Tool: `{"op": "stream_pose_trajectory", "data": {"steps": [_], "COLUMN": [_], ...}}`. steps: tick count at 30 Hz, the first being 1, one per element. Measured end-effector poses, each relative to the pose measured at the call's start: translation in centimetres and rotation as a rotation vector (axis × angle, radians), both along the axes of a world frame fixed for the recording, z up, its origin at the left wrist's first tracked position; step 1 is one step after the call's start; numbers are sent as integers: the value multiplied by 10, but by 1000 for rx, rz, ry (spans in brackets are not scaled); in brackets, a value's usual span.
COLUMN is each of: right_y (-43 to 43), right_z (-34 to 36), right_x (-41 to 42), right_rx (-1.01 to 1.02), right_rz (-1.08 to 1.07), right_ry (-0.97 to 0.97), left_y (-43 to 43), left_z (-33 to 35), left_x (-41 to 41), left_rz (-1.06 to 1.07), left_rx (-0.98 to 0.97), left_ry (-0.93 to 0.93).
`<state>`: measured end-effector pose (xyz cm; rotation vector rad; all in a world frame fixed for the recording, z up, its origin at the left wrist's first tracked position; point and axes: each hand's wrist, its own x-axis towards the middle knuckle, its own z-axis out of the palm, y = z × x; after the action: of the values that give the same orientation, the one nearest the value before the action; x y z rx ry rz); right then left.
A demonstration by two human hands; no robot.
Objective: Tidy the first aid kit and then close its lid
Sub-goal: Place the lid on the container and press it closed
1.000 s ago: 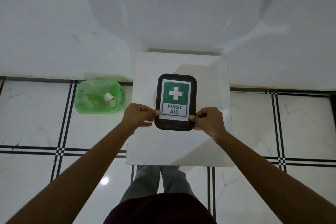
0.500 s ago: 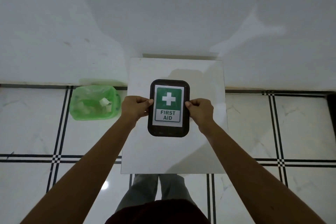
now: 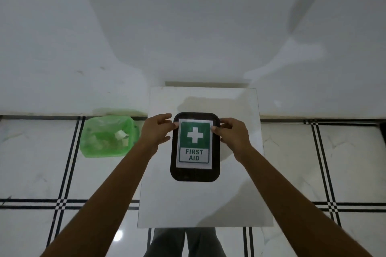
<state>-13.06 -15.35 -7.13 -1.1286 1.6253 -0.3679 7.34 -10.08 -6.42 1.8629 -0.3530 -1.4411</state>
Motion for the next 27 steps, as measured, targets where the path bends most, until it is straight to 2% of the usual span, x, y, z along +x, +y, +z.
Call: {"op": "stream_pose_trajectory", "data": {"steps": [4,10,11,15,23,27], "right_y": [1,3,5,10,12,14], "right_z": [-7,-19,-20,-24,-30,-25], "right_x": [17,25,27,34,38,35], "right_rx": [-101,-85,-99,-196,-278,-408], "right_rz": [-211,-424,-441,-473,-482,-352], "right_ry": [-109,-210,-206,-161,-117,-13], "left_y": [-14,-18,-17,-6,-5,-1], "left_z": [-9,-18,-20,-27,-36,-31], "left_x": [-15,-20,-25,-48,-48,-48], "left_rz": [133,279,301,301,319,259], "left_rx": [-60,-23,-32,-128,-178,-247], "left_ry": [-29,-5,-53,-380,-400,-423]}}
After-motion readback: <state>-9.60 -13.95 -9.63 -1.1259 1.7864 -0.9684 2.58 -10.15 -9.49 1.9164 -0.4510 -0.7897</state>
